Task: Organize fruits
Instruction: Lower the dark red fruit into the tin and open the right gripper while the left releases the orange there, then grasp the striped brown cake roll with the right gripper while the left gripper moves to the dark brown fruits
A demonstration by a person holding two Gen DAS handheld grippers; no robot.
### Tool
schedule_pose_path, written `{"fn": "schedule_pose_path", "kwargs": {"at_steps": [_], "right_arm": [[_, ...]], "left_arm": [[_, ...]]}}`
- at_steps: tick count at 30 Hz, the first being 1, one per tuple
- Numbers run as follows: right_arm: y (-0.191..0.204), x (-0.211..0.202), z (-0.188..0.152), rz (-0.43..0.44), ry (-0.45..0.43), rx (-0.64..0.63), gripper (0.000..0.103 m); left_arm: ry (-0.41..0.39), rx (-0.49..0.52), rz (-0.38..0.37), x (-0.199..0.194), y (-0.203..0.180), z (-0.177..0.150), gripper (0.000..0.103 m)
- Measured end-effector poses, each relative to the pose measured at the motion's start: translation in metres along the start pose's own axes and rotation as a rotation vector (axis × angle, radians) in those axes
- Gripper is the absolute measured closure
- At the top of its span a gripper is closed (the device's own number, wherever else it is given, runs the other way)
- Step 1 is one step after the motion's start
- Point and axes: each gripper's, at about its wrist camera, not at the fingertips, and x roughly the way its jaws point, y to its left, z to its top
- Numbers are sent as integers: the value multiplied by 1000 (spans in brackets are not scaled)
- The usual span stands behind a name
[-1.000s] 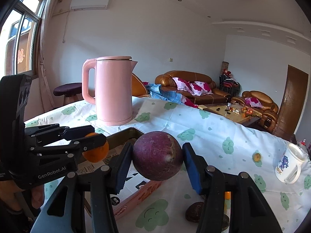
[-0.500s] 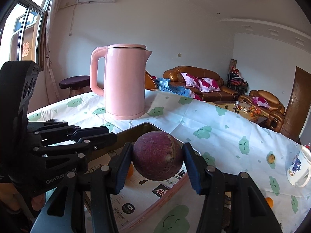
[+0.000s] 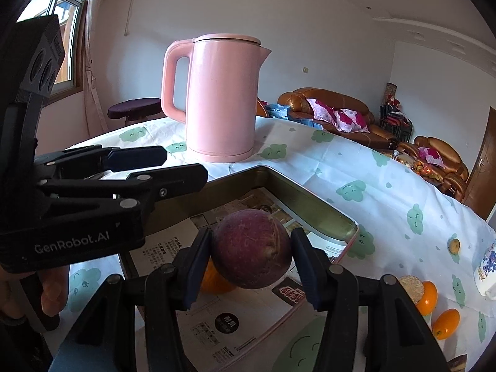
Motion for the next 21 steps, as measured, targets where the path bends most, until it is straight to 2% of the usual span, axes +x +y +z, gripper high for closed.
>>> {"fn": "schedule_pose_path", "kwargs": {"at_steps": [2,6,8,12,14,21], "right_arm": [[2,2,1,-3,-2,-1,48],[3,3,1,-18,13,1,48],[2,-1,-3,-7,16,15,48],[-3,-10,-8,33,10,51,46],[-3,-17,-7,47,-11,51,35],[-16,-42,-5,4,-68,72,34]], "left_arm": [[-9,-13,18,-1,4,0,29],[-24,-32,35,-3,11,2,23],[-33,-46,49,-5,15,2,15],[-32,-64,56,-3,18,0,13],[-27,-61,56,-3,17,0,11],[-40,-56,54,-8,11,2,8]]}}
